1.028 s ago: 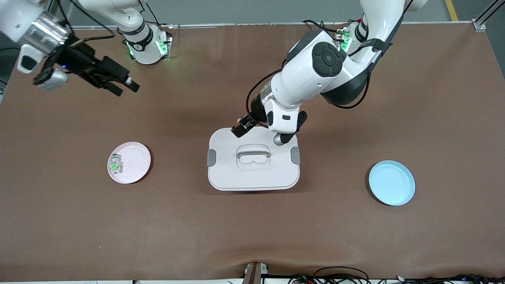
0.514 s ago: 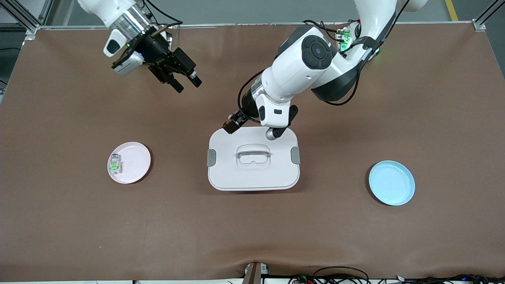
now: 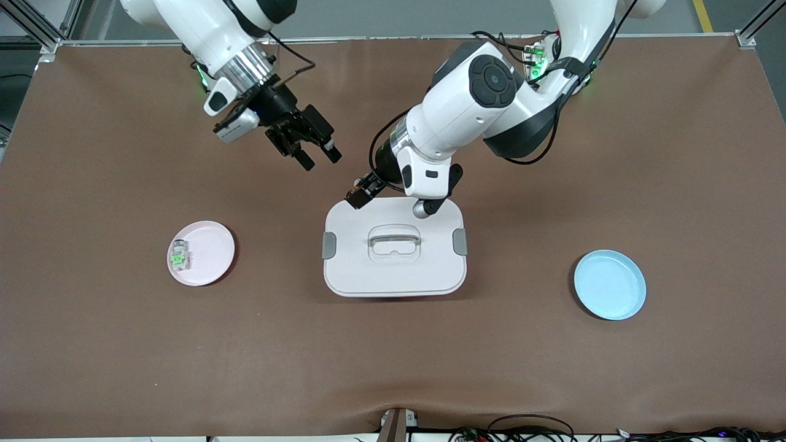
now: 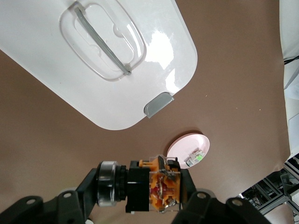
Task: Transfer orange switch to right arm and place
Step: 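Hold the switch with the left gripper while the right gripper reaches it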
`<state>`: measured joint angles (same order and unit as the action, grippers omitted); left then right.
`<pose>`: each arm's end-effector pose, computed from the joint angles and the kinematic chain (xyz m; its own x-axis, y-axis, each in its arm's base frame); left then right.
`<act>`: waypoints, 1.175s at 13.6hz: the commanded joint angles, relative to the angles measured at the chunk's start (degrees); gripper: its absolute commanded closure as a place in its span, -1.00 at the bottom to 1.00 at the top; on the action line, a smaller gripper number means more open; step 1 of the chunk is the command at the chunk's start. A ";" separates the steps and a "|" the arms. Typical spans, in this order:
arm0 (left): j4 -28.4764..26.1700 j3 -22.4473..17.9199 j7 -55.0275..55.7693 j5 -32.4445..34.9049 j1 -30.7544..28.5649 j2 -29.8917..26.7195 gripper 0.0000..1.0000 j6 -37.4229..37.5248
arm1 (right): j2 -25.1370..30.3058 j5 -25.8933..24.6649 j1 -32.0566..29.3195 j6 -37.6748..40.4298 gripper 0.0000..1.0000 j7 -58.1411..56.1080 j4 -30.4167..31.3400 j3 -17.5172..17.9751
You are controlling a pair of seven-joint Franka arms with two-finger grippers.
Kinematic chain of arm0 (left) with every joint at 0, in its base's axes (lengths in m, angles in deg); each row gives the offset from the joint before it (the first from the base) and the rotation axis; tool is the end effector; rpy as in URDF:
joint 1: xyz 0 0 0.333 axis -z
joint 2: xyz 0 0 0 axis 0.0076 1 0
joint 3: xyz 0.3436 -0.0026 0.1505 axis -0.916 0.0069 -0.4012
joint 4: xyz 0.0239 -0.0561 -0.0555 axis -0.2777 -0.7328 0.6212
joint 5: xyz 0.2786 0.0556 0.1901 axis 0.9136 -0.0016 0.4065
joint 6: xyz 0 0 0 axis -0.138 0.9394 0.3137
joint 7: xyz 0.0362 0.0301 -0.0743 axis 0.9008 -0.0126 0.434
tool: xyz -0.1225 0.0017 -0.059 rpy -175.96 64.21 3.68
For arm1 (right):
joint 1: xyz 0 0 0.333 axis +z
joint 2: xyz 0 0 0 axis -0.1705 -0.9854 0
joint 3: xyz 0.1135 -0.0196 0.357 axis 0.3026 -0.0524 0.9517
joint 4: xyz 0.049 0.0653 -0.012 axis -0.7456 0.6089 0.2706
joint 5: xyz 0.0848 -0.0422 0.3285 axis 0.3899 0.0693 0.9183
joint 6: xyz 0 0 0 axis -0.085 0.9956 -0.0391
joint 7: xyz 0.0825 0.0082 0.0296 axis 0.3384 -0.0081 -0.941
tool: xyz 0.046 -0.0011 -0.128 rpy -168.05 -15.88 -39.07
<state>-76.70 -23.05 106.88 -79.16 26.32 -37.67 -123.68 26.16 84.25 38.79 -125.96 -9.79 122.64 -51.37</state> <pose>0.5285 -0.4893 0.5407 0.6043 0.6805 -0.4144 0.7965 -0.5047 0.3329 0.4083 0.2965 0.5619 0.8354 -0.4982 0.2321 -0.2105 -0.6800 -0.7023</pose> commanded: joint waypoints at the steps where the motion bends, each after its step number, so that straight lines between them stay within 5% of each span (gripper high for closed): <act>1: 1.72 -0.76 1.02 -0.47 1.37 1.11 1.00 -0.68 | -2.55 2.23 1.43 -2.45 -1.00 -0.53 -0.56 -0.56; 16: 1.89 -0.85 0.94 -0.47 1.46 1.64 1.00 -1.39 | -12.23 6.01 4.86 -11.41 -1.00 -0.53 -6.89 -0.56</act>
<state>-76.55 -23.12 106.91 -79.16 26.77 -36.80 -124.88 15.12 88.49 42.78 -136.81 -9.82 117.73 -51.41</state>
